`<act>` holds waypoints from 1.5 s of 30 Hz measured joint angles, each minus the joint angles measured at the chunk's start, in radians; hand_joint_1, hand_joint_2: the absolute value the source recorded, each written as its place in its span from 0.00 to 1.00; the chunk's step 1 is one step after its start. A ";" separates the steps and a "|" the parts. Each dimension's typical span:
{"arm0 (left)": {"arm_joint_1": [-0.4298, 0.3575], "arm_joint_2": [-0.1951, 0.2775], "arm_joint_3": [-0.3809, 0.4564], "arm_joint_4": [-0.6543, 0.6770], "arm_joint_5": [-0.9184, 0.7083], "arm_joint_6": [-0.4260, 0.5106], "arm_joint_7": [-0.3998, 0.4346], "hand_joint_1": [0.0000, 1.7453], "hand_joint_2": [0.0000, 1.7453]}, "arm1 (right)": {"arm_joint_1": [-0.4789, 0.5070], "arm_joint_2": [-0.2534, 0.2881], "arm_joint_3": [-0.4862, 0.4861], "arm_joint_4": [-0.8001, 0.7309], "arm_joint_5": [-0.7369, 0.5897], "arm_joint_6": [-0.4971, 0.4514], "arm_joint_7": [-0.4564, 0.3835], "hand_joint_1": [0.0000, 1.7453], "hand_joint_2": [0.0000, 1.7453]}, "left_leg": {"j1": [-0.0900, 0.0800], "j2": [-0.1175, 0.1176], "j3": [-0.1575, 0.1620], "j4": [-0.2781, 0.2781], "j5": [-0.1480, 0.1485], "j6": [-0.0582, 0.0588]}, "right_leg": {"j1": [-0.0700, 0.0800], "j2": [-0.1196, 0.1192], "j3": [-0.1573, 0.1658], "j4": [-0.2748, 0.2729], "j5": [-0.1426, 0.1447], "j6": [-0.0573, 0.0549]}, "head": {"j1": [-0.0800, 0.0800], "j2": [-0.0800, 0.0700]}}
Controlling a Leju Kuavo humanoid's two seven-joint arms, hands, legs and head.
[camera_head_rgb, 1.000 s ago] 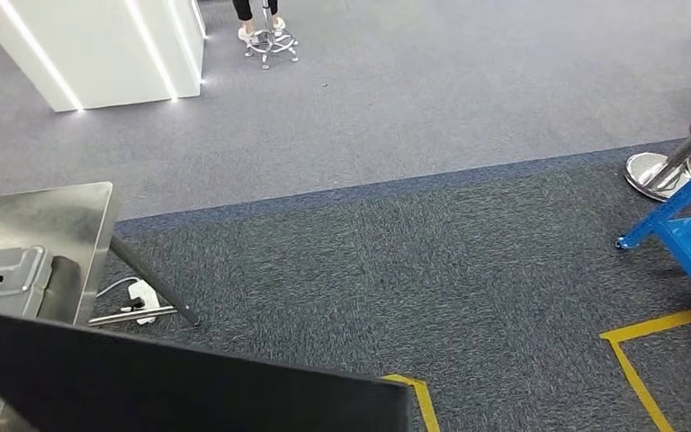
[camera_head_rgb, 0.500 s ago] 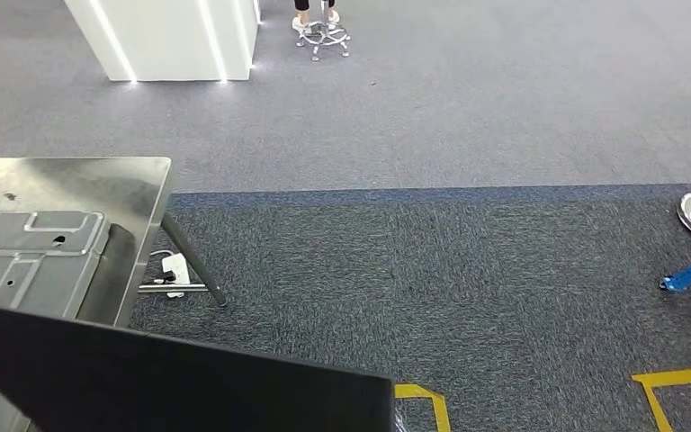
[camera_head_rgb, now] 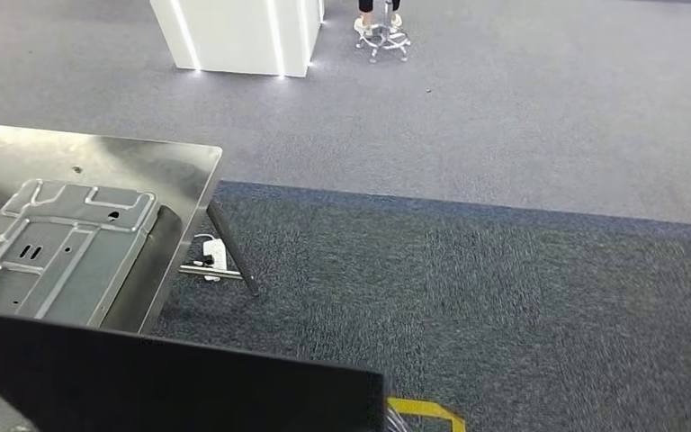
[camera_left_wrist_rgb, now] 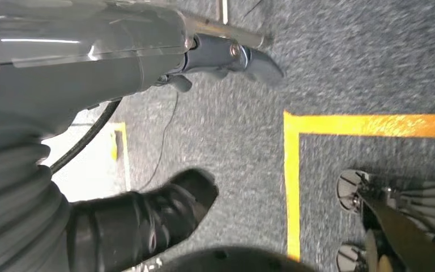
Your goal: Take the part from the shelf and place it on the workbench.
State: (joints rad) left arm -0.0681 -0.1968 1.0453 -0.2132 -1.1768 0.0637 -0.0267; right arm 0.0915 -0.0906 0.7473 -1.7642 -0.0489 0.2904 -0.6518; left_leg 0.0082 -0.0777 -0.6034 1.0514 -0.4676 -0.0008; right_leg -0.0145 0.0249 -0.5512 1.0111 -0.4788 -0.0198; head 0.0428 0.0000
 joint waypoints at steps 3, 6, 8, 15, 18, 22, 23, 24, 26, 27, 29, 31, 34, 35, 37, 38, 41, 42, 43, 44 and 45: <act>-0.005 0.000 0.000 0.000 0.000 0.000 -0.001 0.00 1.00 | 0.002 0.001 0.000 0.000 0.006 0.000 0.004 1.00 1.00 | 0.005 0.058 -0.084 0.167 -0.083 -0.014 | 0.000 -0.041 0.008 -0.006 -0.002 -0.009 | -0.002 0.000; -0.003 -0.001 0.000 0.000 -0.001 0.001 -0.006 0.00 1.00 | 0.002 0.001 0.000 -0.001 0.009 -0.004 0.005 1.00 1.00 | 0.016 0.070 -0.109 0.213 -0.074 -0.027 | 0.000 -0.080 0.012 -0.004 -0.009 -0.006 | -0.002 0.000; -0.002 -0.002 0.000 0.000 -0.006 0.003 -0.006 0.00 1.00 | 0.003 0.000 0.000 -0.002 0.009 -0.012 0.001 1.00 1.00 | 0.019 0.100 -0.042 0.086 -0.011 -0.028 | -0.001 -0.099 0.018 0.000 -0.016 0.002 | -0.002 0.000; -0.007 -0.025 -0.002 0.000 -0.023 0.036 0.010 0.00 1.00 | 0.017 -0.011 -0.013 -0.019 -0.011 -0.039 -0.035 1.00 1.00 | 0.009 0.096 0.016 -0.035 0.023 0.018 | 0.000 -0.101 0.022 0.028 -0.052 0.044 | 0.002 0.000; -0.011 -0.033 -0.002 0.000 -0.019 0.040 0.005 0.00 1.00 | 0.019 -0.014 -0.018 -0.019 -0.013 -0.034 -0.039 1.00 1.00 | 0.008 0.072 0.015 -0.038 0.026 0.032 | -0.002 -0.035 -0.060 0.195 -0.142 0.046 | 0.002 0.000; -0.012 -0.039 -0.001 0.000 -0.011 0.039 0.003 0.00 1.00 | 0.024 -0.019 -0.020 -0.019 -0.015 -0.017 -0.038 1.00 1.00 | 0.002 0.022 0.015 -0.033 0.026 0.035 | 0.000 -0.020 -0.094 0.231 -0.105 0.038 | 0.002 0.000; -0.012 -0.040 -0.001 0.000 -0.008 0.038 0.002 0.00 1.00 | 0.025 -0.020 -0.020 -0.019 -0.015 -0.009 -0.037 1.00 1.00 | 0.002 0.008 0.015 -0.032 0.026 0.035 | 0.000 -0.005 -0.065 0.162 -0.065 0.033 | 0.002 0.000; -0.012 -0.041 0.000 0.000 -0.004 0.036 0.000 0.00 1.00 | 0.025 -0.021 -0.020 -0.019 -0.017 -0.001 -0.034 1.00 1.00 | 0.001 -0.004 0.014 -0.029 0.025 0.032 | 0.001 0.016 -0.039 0.098 -0.035 0.029 | 0.002 0.000; -0.012 -0.041 0.001 0.000 0.003 0.030 -0.006 0.00 1.00 | 0.021 -0.020 -0.020 -0.018 -0.021 0.019 -0.026 1.00 1.00 | 0.000 -0.024 0.010 -0.027 0.026 0.023 | 0.003 0.041 -0.010 0.027 -0.012 0.023 | 0.002 0.000; -0.011 -0.041 0.002 0.000 0.006 0.026 -0.009 0.00 1.00 | 0.018 -0.018 -0.019 -0.017 -0.022 0.027 -0.022 1.00 1.00 | 0.001 -0.032 0.008 -0.028 0.028 0.016 | 0.006 0.038 -0.009 0.023 -0.013 0.021 | 0.001 0.000; -0.006 -0.038 0.003 0.000 0.010 0.021 -0.012 0.00 1.00 | 0.015 -0.014 -0.019 -0.016 -0.023 0.035 -0.016 1.00 1.00 | 0.003 -0.039 0.004 -0.028 0.029 0.005 | 0.005 0.017 -0.005 0.015 -0.009 0.012 | 0.001 0.000; -0.004 -0.036 0.005 0.000 0.014 0.019 -0.015 0.00 1.00 | 0.012 -0.010 -0.019 -0.016 -0.024 0.042 -0.014 1.00 1.00 | 0.001 0.003 -0.017 0.015 0.002 -0.002 | 0.001 -0.008 0.003 0.004 -0.004 -0.002 | 0.000 0.000; -0.006 -0.030 0.010 0.000 0.022 0.013 -0.024 0.00 1.00 | 0.009 -0.004 -0.019 -0.014 -0.024 0.061 -0.003 1.00 1.00 | 0.002 0.061 -0.097 0.183 -0.086 -0.010 | 0.005 -0.050 0.006 0.003 -0.008 -0.011 | -0.002 0.000; -0.005 -0.027 0.013 0.000 0.025 0.009 -0.026 0.00 1.00 | 0.007 -0.001 -0.019 -0.013 -0.024 0.068 0.002 1.00 1.00 | 0.004 0.065 -0.119 0.229 -0.101 -0.013 | 0.005 -0.063 0.006 0.005 -0.010 -0.011 | -0.002 0.000; -0.001 -0.020 0.021 0.000 0.029 0.003 -0.027 0.00 1.00 | 0.005 0.006 -0.019 -0.009 -0.024 0.079 0.010 1.00 1.00 | 0.006 0.073 -0.112 0.224 -0.079 -0.017 | 0.005 -0.089 0.007 0.010 -0.016 -0.009 | -0.002 0.000; 0.001 -0.016 0.024 0.000 0.030 0.002 -0.027 0.00 1.00 | 0.004 0.011 -0.019 -0.008 -0.024 0.082 0.012 1.00 1.00 | 0.007 0.084 -0.079 0.166 -0.046 -0.017 | 0.005 -0.099 0.009 0.013 -0.020 -0.006 | -0.002 0.000; 0.001 -0.008 0.027 0.000 0.032 0.000 -0.027 0.00 1.00 | 0.001 0.024 -0.019 -0.008 -0.025 0.092 0.017 1.00 1.00 | 0.001 0.134 0.007 0.002 0.007 -0.004 | 0.010 -0.125 0.013 0.023 -0.033 0.009 | -0.001 0.000; 0.000 -0.006 0.028 0.000 0.032 0.000 -0.027 0.00 1.00 | 0.000 0.027 -0.019 -0.008 -0.025 0.096 0.017 1.00 1.00 | -0.003 0.138 0.012 -0.010 0.005 0.003 | 0.012 -0.132 0.015 0.024 -0.034 0.014 | -0.001 0.000; 0.001 -0.004 0.030 0.000 0.032 -0.001 -0.027 0.00 1.00 | -0.001 0.029 -0.019 -0.008 -0.025 0.100 0.018 1.00 1.00 | -0.004 0.128 0.009 -0.011 0.008 0.009 | 0.013 -0.138 0.016 0.023 -0.035 0.019 | -0.001 0.000; 0.002 -0.001 0.032 0.000 0.033 -0.002 -0.028 0.00 1.00 | -0.003 0.031 -0.019 -0.008 -0.025 0.104 0.019 1.00 1.00 | -0.004 0.119 0.009 -0.012 0.009 0.015 | 0.012 -0.143 0.018 0.022 -0.036 0.025 | -0.001 0.000; 0.003 0.001 0.033 0.000 0.034 -0.003 -0.029 0.00 1.00 | -0.005 0.034 -0.019 -0.008 -0.025 0.106 0.020 1.00 1.00 | -0.003 0.110 0.010 -0.015 0.011 0.021 | 0.010 -0.133 0.019 0.026 -0.042 0.030 | -0.001 0.000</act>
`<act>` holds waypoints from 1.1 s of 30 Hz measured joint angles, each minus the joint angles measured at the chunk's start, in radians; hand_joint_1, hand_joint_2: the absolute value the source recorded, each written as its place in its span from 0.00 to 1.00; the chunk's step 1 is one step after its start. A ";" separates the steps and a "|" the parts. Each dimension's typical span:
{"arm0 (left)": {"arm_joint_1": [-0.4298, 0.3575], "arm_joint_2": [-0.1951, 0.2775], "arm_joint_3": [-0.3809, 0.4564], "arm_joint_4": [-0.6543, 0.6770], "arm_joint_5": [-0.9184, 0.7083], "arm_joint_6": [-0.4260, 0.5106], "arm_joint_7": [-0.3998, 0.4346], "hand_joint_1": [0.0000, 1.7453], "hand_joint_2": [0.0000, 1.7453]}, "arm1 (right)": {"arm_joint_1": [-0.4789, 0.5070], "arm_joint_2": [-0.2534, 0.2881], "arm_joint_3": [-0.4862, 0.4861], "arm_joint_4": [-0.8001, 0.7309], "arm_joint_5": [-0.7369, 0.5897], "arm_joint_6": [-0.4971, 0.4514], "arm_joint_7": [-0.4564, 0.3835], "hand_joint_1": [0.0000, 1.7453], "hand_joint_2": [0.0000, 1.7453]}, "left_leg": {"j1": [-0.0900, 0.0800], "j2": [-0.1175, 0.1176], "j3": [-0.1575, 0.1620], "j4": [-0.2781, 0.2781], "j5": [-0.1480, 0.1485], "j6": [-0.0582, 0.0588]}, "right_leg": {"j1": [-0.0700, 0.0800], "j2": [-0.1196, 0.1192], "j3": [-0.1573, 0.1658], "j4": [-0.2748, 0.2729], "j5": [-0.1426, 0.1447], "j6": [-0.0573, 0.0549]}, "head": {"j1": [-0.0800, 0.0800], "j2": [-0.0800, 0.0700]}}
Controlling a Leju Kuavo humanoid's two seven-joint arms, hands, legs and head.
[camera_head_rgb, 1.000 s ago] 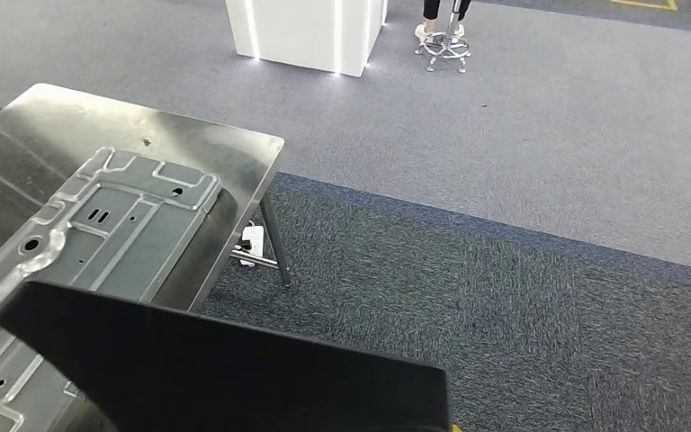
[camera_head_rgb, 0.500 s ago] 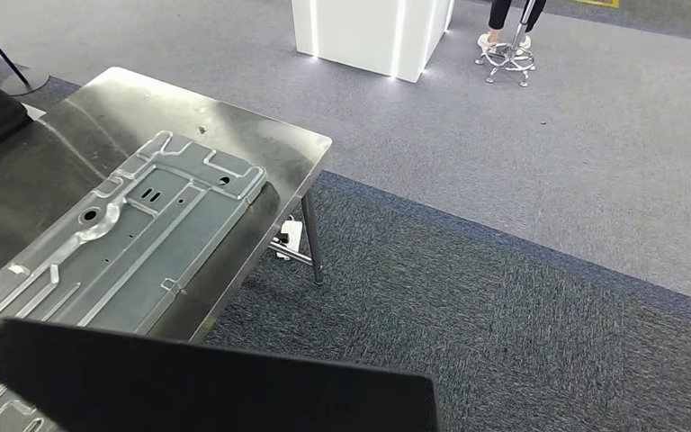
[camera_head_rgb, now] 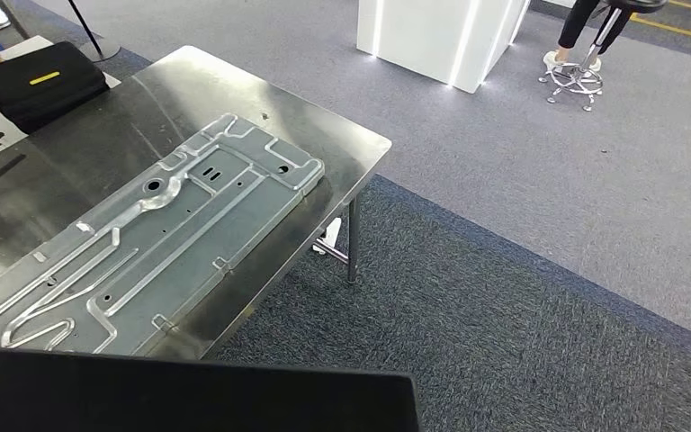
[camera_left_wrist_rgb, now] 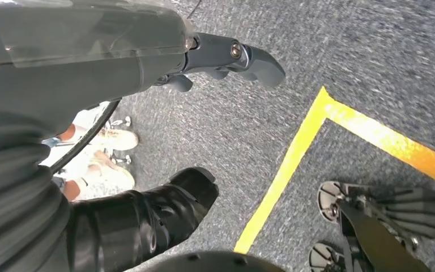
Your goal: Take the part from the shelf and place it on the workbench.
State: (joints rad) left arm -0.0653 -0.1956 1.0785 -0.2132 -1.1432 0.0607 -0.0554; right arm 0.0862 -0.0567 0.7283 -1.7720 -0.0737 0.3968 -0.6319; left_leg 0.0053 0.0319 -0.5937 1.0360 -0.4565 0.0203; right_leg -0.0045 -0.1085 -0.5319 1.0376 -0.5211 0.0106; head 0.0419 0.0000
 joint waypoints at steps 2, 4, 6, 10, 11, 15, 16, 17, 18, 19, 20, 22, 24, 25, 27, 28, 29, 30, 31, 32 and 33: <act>-0.001 0.003 0.002 0.000 0.001 -0.003 -0.002 0.00 1.00 | -0.004 0.005 0.000 0.000 0.000 0.003 0.001 1.00 1.00 | 0.003 -0.019 0.002 -0.007 0.006 0.012 | -0.006 0.050 -0.022 0.055 -0.040 0.009 | 0.001 0.000; -0.002 0.005 0.003 0.000 0.001 -0.007 -0.002 0.00 1.00 | -0.005 0.007 0.000 0.002 0.000 0.005 0.002 1.00 1.00 | 0.000 -0.040 -0.001 -0.007 0.008 0.019 | -0.008 0.095 -0.085 0.181 -0.102 0.010 | 0.001 0.000; -0.003 0.006 0.007 0.000 0.001 -0.011 -0.002 0.00 1.00 | -0.006 0.008 0.000 0.006 0.001 0.008 0.005 1.00 1.00 | -0.005 -0.065 -0.002 -0.007 0.009 0.023 | -0.008 0.105 -0.137 0.271 -0.120 0.007 | 0.001 0.000; -0.002 0.008 0.013 0.000 0.001 -0.013 -0.001 0.00 1.00 | -0.019 0.008 0.001 0.014 0.000 0.015 0.010 1.00 1.00 | -0.008 -0.117 0.003 -0.006 0.010 0.021 | 0.002 0.153 -0.061 0.079 0.011 -0.019 | 0.001 0.000; -0.003 0.008 0.014 0.000 0.001 -0.013 0.000 0.00 1.00 | -0.025 0.008 0.001 0.017 -0.002 0.016 0.010 1.00 1.00 | -0.007 -0.128 0.001 -0.005 0.011 0.018 | 0.004 0.169 -0.040 0.029 0.029 -0.024 | 0.001 0.000; -0.001 0.009 0.017 0.000 -0.002 -0.015 0.006 0.00 1.00 | -0.033 0.008 0.000 0.026 -0.004 0.027 0.006 1.00 1.00 | -0.002 -0.151 -0.009 -0.007 0.016 -0.004 | 0.008 0.155 -0.021 -0.019 0.040 -0.033 | 0.002 0.000; 0.000 0.010 0.018 0.000 -0.002 -0.015 0.007 0.00 1.00 | -0.034 0.008 0.000 0.028 -0.003 0.030 0.004 1.00 1.00 | -0.004 -0.136 -0.017 0.008 0.006 -0.008 | 0.005 0.144 -0.015 -0.029 0.045 -0.037 | 0.001 0.000; 0.000 0.011 0.018 0.000 -0.002 -0.016 0.008 0.00 1.00 | -0.034 0.008 -0.001 0.030 -0.003 0.032 0.002 1.00 1.00 | -0.005 -0.112 -0.032 0.040 -0.015 -0.011 | 0.002 0.130 -0.010 -0.040 0.050 -0.041 | 0.000 0.000; -0.001 0.012 0.018 0.000 -0.003 -0.016 0.009 0.00 1.00 | -0.034 0.009 -0.001 0.032 -0.003 0.033 0.000 1.00 1.00 | -0.005 -0.083 -0.057 0.092 -0.045 -0.014 | 0.001 0.116 -0.006 -0.045 0.051 -0.044 | 0.000 0.000; -0.001 0.013 0.018 0.000 -0.003 -0.016 0.010 0.00 1.00 | -0.034 0.009 -0.001 0.035 -0.002 0.033 -0.001 1.00 1.00 | -0.002 -0.064 -0.089 0.155 -0.077 -0.019 | 0.001 0.102 -0.005 -0.047 0.051 -0.046 | -0.001 0.000; -0.001 0.013 0.018 0.000 -0.004 -0.016 0.010 0.00 1.00 | -0.033 0.009 -0.001 0.038 -0.001 0.033 -0.001 1.00 1.00 | 0.002 -0.054 -0.119 0.213 -0.101 -0.025 | 0.001 0.087 -0.005 -0.046 0.049 -0.046 | -0.001 0.000; 0.000 0.014 0.018 0.000 -0.005 -0.016 0.011 0.00 1.00 | -0.033 0.009 -0.001 0.045 0.000 0.034 -0.001 1.00 1.00 | 0.013 -0.043 -0.134 0.245 -0.096 -0.037 | -0.001 0.059 -0.004 -0.043 0.043 -0.041 | -0.001 0.000; 0.001 0.017 0.018 0.000 -0.007 -0.016 0.012 0.00 1.00 | -0.033 0.009 -0.001 0.049 0.001 0.034 -0.001 1.00 1.00 | 0.024 -0.021 -0.077 0.140 -0.036 -0.049 | -0.006 0.036 -0.002 -0.033 0.034 -0.031 | -0.001 0.000; 0.000 0.018 0.018 0.000 -0.008 -0.016 0.012 0.00 1.00 | -0.033 0.009 -0.001 0.050 0.001 0.034 -0.001 1.00 1.00 | 0.024 -0.005 -0.043 0.079 -0.014 -0.051 | -0.006 0.027 -0.002 -0.026 0.027 -0.023 | -0.001 0.000; -0.001 0.018 0.018 0.000 -0.011 -0.016 0.012 0.00 1.00 | -0.033 0.009 -0.001 0.050 0.002 0.034 -0.001 1.00 1.00 | 0.021 0.010 -0.007 0.011 0.004 -0.041 | -0.004 0.013 -0.001 -0.013 0.015 -0.008 | 0.001 0.000; -0.001 0.019 0.018 0.000 -0.013 -0.016 0.012 0.00 1.00 | -0.034 0.009 -0.001 0.050 0.002 0.034 -0.001 1.00 1.00 | 0.017 0.006 -0.007 0.009 0.000 -0.031 | -0.003 0.009 0.000 -0.011 0.012 -0.002 | 0.002 0.000; 0.001 0.020 0.018 0.000 -0.013 -0.016 0.012 0.00 1.00 | -0.034 0.009 -0.001 0.050 0.003 0.035 -0.001 1.00 1.00 | 0.016 -0.003 -0.009 0.008 0.000 -0.022 | -0.004 0.003 0.002 -0.011 0.011 0.003 | 0.003 0.000; 0.002 0.021 0.018 0.000 -0.014 -0.016 0.012 0.00 1.00 | -0.035 0.009 -0.001 0.050 0.003 0.035 -0.002 1.00 1.00 | 0.016 -0.010 -0.008 0.006 0.001 -0.015 | -0.007 0.007 0.005 -0.010 0.008 0.009 | 0.003 0.000; 0.002 0.022 0.018 0.000 -0.015 -0.016 0.012 0.00 1.00 | -0.035 0.009 -0.001 0.050 0.003 0.035 -0.002 1.00 1.00 | 0.016 -0.018 -0.008 0.004 0.002 -0.008 | -0.011 0.024 0.003 0.000 -0.003 0.013 | 0.003 0.000; 0.001 0.023 0.018 0.000 -0.015 -0.016 0.012 0.00 1.00 | -0.035 0.009 -0.001 0.050 0.003 0.035 -0.002 1.00 1.00 | 0.017 -0.026 -0.007 0.001 0.005 -0.002 | -0.014 0.046 -0.008 0.028 -0.024 0.016 | 0.003 0.000; 0.000 0.024 0.018 0.000 -0.016 -0.016 0.012 0.00 1.00 | -0.034 0.009 -0.001 0.050 0.003 0.035 -0.003 1.00 1.00 | 0.017 -0.034 -0.006 0.000 0.006 0.003 | -0.015 0.073 -0.030 0.076 -0.053 0.018 | 0.003 0.000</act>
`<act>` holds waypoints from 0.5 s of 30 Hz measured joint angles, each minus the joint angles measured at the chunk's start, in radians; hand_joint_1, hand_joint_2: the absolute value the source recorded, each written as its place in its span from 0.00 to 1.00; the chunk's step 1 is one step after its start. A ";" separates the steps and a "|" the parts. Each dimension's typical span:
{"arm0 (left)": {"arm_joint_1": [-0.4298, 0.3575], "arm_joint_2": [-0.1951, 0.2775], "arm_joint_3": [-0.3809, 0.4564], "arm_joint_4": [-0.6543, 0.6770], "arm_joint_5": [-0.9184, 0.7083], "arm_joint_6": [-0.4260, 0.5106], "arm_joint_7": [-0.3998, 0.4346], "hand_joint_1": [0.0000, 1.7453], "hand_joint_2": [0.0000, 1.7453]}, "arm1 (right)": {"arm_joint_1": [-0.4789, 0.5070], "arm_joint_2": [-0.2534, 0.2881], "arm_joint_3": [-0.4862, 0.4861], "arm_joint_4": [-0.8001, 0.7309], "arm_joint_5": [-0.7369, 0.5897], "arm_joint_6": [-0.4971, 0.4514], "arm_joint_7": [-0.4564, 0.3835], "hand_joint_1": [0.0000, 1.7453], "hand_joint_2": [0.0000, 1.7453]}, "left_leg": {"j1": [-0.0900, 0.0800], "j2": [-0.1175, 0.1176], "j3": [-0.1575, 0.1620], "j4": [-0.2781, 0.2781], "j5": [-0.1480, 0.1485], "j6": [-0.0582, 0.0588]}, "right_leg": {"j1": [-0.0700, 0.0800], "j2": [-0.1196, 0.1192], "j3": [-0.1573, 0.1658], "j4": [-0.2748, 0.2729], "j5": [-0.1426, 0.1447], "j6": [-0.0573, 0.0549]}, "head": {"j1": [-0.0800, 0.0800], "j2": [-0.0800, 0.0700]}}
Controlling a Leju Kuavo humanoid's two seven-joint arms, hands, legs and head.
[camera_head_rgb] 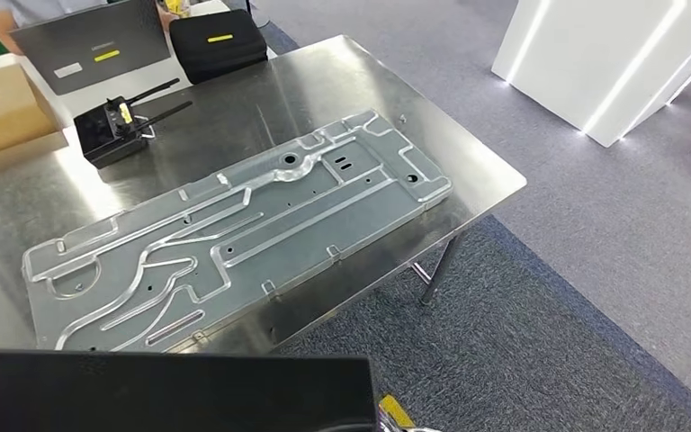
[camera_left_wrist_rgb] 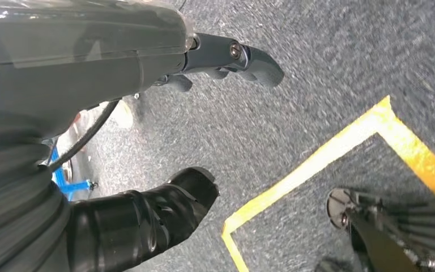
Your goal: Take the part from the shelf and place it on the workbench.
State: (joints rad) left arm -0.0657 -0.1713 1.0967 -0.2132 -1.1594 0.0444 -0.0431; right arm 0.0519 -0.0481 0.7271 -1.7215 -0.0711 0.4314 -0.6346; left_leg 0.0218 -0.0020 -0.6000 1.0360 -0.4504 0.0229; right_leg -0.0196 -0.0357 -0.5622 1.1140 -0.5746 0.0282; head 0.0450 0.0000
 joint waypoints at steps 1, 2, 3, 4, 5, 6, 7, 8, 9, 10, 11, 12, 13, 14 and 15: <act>-0.001 0.001 0.000 0.000 0.000 0.000 0.000 0.00 1.00 | 0.001 0.000 0.000 0.001 0.000 0.000 0.000 1.00 1.00 | -0.002 -0.009 -0.001 0.000 0.001 0.004 | 0.001 0.019 -0.033 0.066 -0.033 -0.002 | 0.000 0.000; -0.003 0.001 0.000 0.000 -0.001 -0.001 0.000 0.00 1.00 | 0.002 0.000 0.000 0.001 0.000 0.000 -0.001 1.00 1.00 | -0.006 -0.019 -0.002 0.000 0.001 0.006 | 0.002 0.027 -0.068 0.133 -0.059 -0.004 | 0.000 0.000; -0.003 0.001 0.000 0.000 -0.002 -0.001 0.000 0.00 1.00 | 0.002 0.000 0.000 0.003 0.000 0.000 -0.001 1.00 1.00 | -0.009 -0.031 -0.002 0.000 0.001 0.008 | 0.005 0.030 -0.095 0.181 -0.069 -0.009 | 0.000 0.000; -0.003 0.001 0.000 0.000 -0.003 -0.001 0.000 0.00 1.00 | 0.003 0.000 0.000 0.004 0.000 0.000 0.000 1.00 1.00 | -0.012 -0.043 -0.001 0.000 0.001 0.009 | 0.008 0.033 -0.108 0.196 -0.060 -0.015 | 0.000 0.000; -0.002 0.001 0.000 0.000 -0.004 -0.001 0.001 0.00 1.00 | 0.003 0.000 0.000 0.004 0.000 0.000 -0.001 1.00 1.00 | -0.014 -0.056 0.000 0.000 0.001 0.009 | 0.012 0.037 -0.100 0.168 -0.030 -0.022 | 0.000 0.000; -0.002 0.001 0.000 0.000 -0.005 -0.001 0.001 0.00 1.00 | 0.003 0.000 0.000 0.004 0.000 0.000 -0.001 1.00 1.00 | -0.015 -0.068 0.002 0.000 0.001 0.010 | 0.017 0.047 -0.076 0.108 0.011 -0.032 | 0.000 0.000; -0.002 0.001 0.000 0.000 -0.005 -0.001 0.001 0.00 1.00 | 0.002 0.000 0.000 0.004 0.000 0.000 -0.001 1.00 1.00 | -0.015 -0.079 0.003 0.000 0.002 0.009 | 0.023 0.069 -0.046 0.037 0.046 -0.041 | 0.000 0.000; -0.002 0.000 0.000 0.000 -0.005 -0.001 0.002 0.00 1.00 | 0.002 0.000 0.000 0.004 0.000 0.000 -0.001 1.00 1.00 | -0.015 -0.090 0.003 0.000 0.003 0.008 | 0.027 0.087 -0.021 -0.024 0.072 -0.048 | 0.000 0.000; -0.003 -0.001 0.000 0.000 -0.005 -0.001 0.002 0.00 1.00 | 0.002 0.000 0.000 0.004 0.000 0.001 -0.001 1.00 1.00 | -0.014 -0.099 0.001 -0.001 0.005 0.005 | 0.031 0.099 -0.005 -0.063 0.085 -0.052 | 0.000 0.000; -0.002 -0.001 0.000 0.000 -0.005 -0.001 0.002 0.00 1.00 | 0.001 0.000 0.000 0.004 0.000 0.001 -0.001 1.00 1.00 | -0.012 -0.108 0.000 -0.002 0.007 0.001 | 0.033 0.103 0.001 -0.079 0.087 -0.054 | 0.000 0.000; -0.001 -0.002 0.000 0.000 -0.005 -0.001 0.003 0.00 1.00 | 0.001 0.000 0.000 0.004 -0.001 0.002 -0.001 1.00 1.00 | -0.011 -0.117 -0.002 -0.005 0.009 -0.005 | 0.035 0.094 0.002 -0.083 0.089 -0.055 | 0.001 0.000; 0.000 -0.001 0.000 0.000 -0.005 -0.001 0.003 0.00 1.00 | 0.001 0.000 0.000 0.004 -0.001 0.003 -0.001 1.00 1.00 | -0.012 -0.119 -0.003 -0.006 0.010 -0.009 | 0.032 0.084 0.005 -0.091 0.093 -0.057 | 0.000 0.000; 0.001 0.000 0.000 0.000 -0.005 -0.001 0.004 0.00 1.00 | 0.000 0.001 -0.001 0.003 -0.001 0.003 -0.001 1.00 1.00 | -0.014 -0.105 -0.006 0.000 0.005 -0.012 | 0.029 0.074 0.010 -0.101 0.098 -0.059 | 0.000 0.000; 0.002 0.000 0.000 0.000 -0.005 0.000 0.005 0.00 1.00 | 0.000 0.002 -0.001 0.003 -0.001 0.003 -0.001 1.00 1.00 | -0.016 -0.083 -0.016 0.020 -0.010 -0.015 | 0.026 0.062 0.015 -0.111 0.103 -0.062 | -0.001 0.000; 0.001 0.001 0.000 0.000 -0.005 0.000 0.006 0.00 1.00 | 0.000 0.004 -0.001 0.002 -0.001 0.004 -0.002 1.00 1.00 | -0.017 -0.055 -0.035 0.061 -0.036 -0.018 | 0.023 0.049 0.019 -0.120 0.107 -0.064 | -0.001 0.000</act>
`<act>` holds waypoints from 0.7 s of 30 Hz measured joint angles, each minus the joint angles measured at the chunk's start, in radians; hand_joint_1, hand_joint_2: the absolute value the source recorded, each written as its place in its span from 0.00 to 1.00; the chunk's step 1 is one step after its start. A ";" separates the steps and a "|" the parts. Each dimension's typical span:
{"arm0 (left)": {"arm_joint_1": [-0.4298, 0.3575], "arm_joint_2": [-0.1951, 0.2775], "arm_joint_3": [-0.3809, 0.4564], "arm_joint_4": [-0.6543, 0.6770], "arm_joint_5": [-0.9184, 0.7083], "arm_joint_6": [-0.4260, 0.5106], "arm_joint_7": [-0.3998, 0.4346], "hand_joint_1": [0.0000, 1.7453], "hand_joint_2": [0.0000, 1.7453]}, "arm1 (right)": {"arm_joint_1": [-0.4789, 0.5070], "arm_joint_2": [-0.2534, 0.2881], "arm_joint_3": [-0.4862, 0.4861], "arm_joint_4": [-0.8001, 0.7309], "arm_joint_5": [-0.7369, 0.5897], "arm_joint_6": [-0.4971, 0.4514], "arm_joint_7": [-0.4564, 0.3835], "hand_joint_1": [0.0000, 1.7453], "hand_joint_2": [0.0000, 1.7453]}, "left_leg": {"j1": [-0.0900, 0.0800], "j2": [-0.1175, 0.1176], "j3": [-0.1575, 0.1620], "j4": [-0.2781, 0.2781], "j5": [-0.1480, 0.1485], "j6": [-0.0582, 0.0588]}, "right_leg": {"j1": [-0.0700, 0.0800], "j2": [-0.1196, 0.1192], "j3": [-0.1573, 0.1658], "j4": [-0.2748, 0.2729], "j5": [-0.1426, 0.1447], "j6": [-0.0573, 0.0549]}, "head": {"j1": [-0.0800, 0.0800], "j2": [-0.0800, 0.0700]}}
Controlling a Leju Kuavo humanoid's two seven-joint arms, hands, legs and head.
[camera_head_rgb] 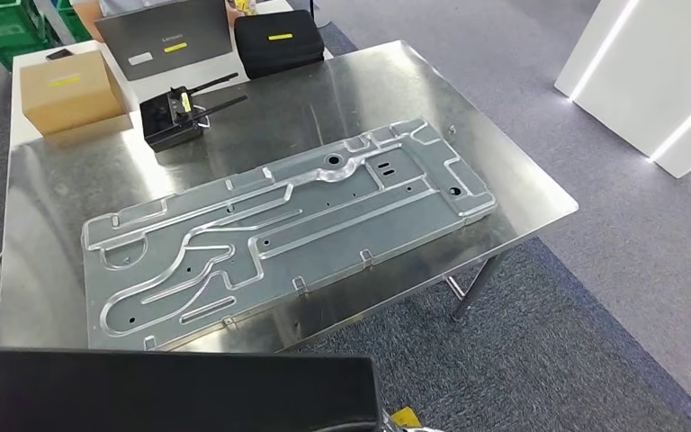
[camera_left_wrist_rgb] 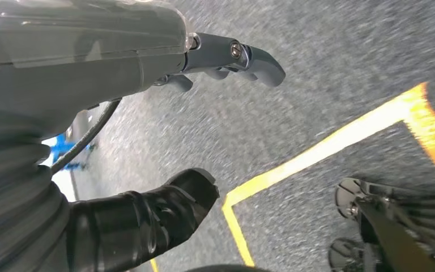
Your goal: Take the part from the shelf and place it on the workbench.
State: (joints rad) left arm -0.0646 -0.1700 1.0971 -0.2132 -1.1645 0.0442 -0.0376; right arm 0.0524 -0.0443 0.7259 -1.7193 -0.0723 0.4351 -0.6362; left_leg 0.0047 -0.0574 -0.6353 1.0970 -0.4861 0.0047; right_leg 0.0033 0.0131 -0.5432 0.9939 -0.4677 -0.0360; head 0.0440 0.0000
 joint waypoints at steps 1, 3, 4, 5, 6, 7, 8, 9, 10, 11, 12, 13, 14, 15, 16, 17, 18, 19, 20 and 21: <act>-0.001 0.000 0.000 0.000 0.000 0.000 0.000 0.00 1.00 | 0.000 0.001 0.000 0.000 0.000 0.000 0.000 1.00 1.00 | 0.000 0.025 -0.027 0.057 -0.033 -0.004 | 0.002 -0.014 0.002 -0.003 0.000 -0.002 | 0.000 0.000; -0.002 0.001 0.000 0.000 0.001 0.000 0.001 0.00 1.00 | 0.001 0.002 -0.001 0.000 0.000 0.001 0.000 1.00 1.00 | 0.005 0.041 -0.083 0.175 -0.084 -0.014 | 0.002 -0.044 0.001 -0.001 -0.002 -0.003 | -0.001 0.000; -0.001 0.001 0.000 0.000 0.001 0.000 0.001 0.00 1.00 | 0.002 0.002 -0.001 0.001 0.001 0.002 0.001 1.00 1.00 | 0.009 0.045 -0.094 0.199 -0.086 -0.019 | 0.001 -0.059 0.000 0.001 -0.003 -0.002 | -0.001 0.000; 0.000 0.002 0.000 0.000 0.001 0.000 0.001 0.00 1.00 | 0.001 0.003 -0.001 0.001 0.001 0.003 0.001 1.00 1.00 | 0.012 0.049 -0.084 0.185 -0.069 -0.024 | -0.001 -0.072 0.000 0.003 -0.006 0.001 | -0.001 0.000; 0.001 0.003 0.000 0.000 0.002 0.000 0.001 0.00 1.00 | 0.001 0.003 -0.001 0.001 0.001 0.003 0.001 1.00 1.00 | 0.015 0.060 -0.054 0.132 -0.039 -0.029 | -0.003 -0.083 0.001 0.007 -0.009 0.005 | -0.001 0.000; 0.001 0.004 0.001 0.000 0.002 0.000 0.001 0.00 1.00 | 0.001 0.004 -0.001 0.001 0.001 0.004 0.001 1.00 1.00 | 0.016 0.081 -0.014 0.059 -0.011 -0.032 | -0.005 -0.094 0.001 0.013 -0.015 0.011 | -0.001 0.000; 0.000 0.005 0.001 0.000 0.002 -0.001 0.001 0.00 1.00 | 0.000 0.004 -0.001 0.001 0.001 0.004 0.001 1.00 1.00 | 0.016 0.099 0.020 -0.004 0.011 -0.030 | -0.004 -0.102 0.000 0.022 -0.021 0.018 | -0.001 0.000; -0.001 0.005 0.001 0.000 0.002 -0.001 0.000 0.00 1.00 | 0.000 0.005 -0.001 0.001 0.002 0.004 0.001 1.00 1.00 | 0.015 0.111 0.042 -0.045 0.021 -0.024 | -0.003 -0.110 0.000 0.028 -0.026 0.024 | 0.000 0.000; -0.002 0.005 0.001 0.000 0.002 -0.001 0.000 0.00 1.00 | -0.001 0.005 -0.001 0.000 0.002 0.004 0.000 1.00 1.00 | 0.013 0.116 0.050 -0.062 0.021 -0.016 | 0.000 -0.116 0.000 0.032 -0.030 0.029 | 0.000 0.000; -0.001 0.005 0.001 0.000 0.001 -0.001 0.000 0.00 1.00 | -0.001 0.005 -0.001 0.000 0.003 0.004 0.000 1.00 1.00 | 0.010 0.107 0.048 -0.060 0.022 -0.006 | 0.001 -0.122 0.002 0.033 -0.031 0.034 | 0.001 0.000; -0.001 0.006 0.001 0.000 0.001 -0.001 0.000 0.00 1.00 | -0.002 0.005 -0.001 0.000 0.003 0.003 0.000 1.00 1.00 | 0.010 0.097 0.047 -0.061 0.023 0.001 | 0.000 -0.128 0.004 0.033 -0.032 0.038 | 0.001 0.000; 0.000 0.006 0.001 0.000 0.001 -0.001 0.000 0.00 1.00 | -0.002 0.006 -0.001 0.000 0.003 0.003 0.000 1.00 1.00 | 0.011 0.089 0.047 -0.063 0.025 0.008 | -0.002 -0.124 0.005 0.037 -0.037 0.044 | 0.001 0.000; 0.000 0.007 0.001 0.000 0.001 -0.001 0.000 0.00 1.00 | -0.003 0.006 -0.001 0.000 0.003 0.002 0.000 1.00 1.00 | 0.012 0.080 0.047 -0.065 0.028 0.014 | -0.006 -0.106 0.000 0.053 -0.052 0.050 | 0.001 0.000; -0.001 0.007 0.001 0.000 0.001 -0.001 0.000 0.00 1.00 | -0.003 0.006 -0.001 0.000 0.003 0.002 0.000 1.00 1.00 | 0.013 0.071 0.047 -0.068 0.032 0.019 | -0.009 -0.081 -0.015 0.090 -0.079 0.055 | 0.001 0.000; -0.002 0.007 0.001 0.000 0.001 -0.001 0.000 0.00 1.00 | -0.003 0.006 -0.001 0.000 0.004 0.002 -0.001 1.00 1.00 | 0.014 0.061 0.046 -0.068 0.034 0.023 | -0.011 -0.052 -0.041 0.146 -0.112 0.058 | 0.001 0.000; -0.004 0.008 0.001 0.000 0.001 -0.001 0.000 0.00 1.00 | -0.002 0.006 -0.001 0.000 0.004 0.001 -0.001 1.00 1.00 | 0.013 0.051 0.044 -0.068 0.035 0.026 | -0.012 -0.032 -0.074 0.215 -0.146 0.059 | 0.001 0.000; -0.005 0.008 0.001 0.000 0.000 -0.001 0.000 0.00 1.00 | -0.001 0.006 -0.001 0.000 0.004 0.000 -0.001 1.00 1.00 | 0.011 0.040 0.042 -0.068 0.036 0.027 | -0.012 -0.022 -0.104 0.277 -0.168 0.059 | 0.001 0.000; -0.005 0.008 0.001 0.000 0.000 0.000 0.000 0.00 1.00 | 0.000 0.005 -0.001 0.001 0.005 -0.001 -0.001 1.00 1.00 | 0.010 0.028 0.041 -0.067 0.037 0.028 | -0.012 -0.018 -0.124 0.311 -0.171 0.058 | 0.001 0.000; -0.005 0.008 0.001 0.000 -0.001 0.000 0.000 0.00 1.00 | 0.001 0.005 -0.001 0.001 0.005 -0.002 -0.001 1.00 1.00 | 0.008 0.015 0.041 -0.067 0.038 0.028 | -0.011 -0.015 -0.125 0.308 -0.154 0.054 | 0.001 0.000; -0.004 0.008 0.001 0.000 -0.001 0.000 0.000 0.00 1.00 | 0.001 0.005 -0.001 0.001 0.005 -0.003 -0.001 1.00 1.00 | 0.007 0.002 0.042 -0.067 0.038 0.028 | -0.010 -0.010 -0.108 0.267 -0.120 0.048 | 0.001 0.000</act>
State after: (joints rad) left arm -0.0689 -0.1622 1.0983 -0.2132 -1.1658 0.0443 -0.0372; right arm 0.0530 -0.0389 0.7247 -1.7186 -0.0669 0.4324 -0.6375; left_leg 0.0121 -0.0559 -0.5930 1.0296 -0.4479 0.0330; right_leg -0.0066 0.0031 -0.6513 1.2606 -0.5876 0.0121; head 0.0454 0.0000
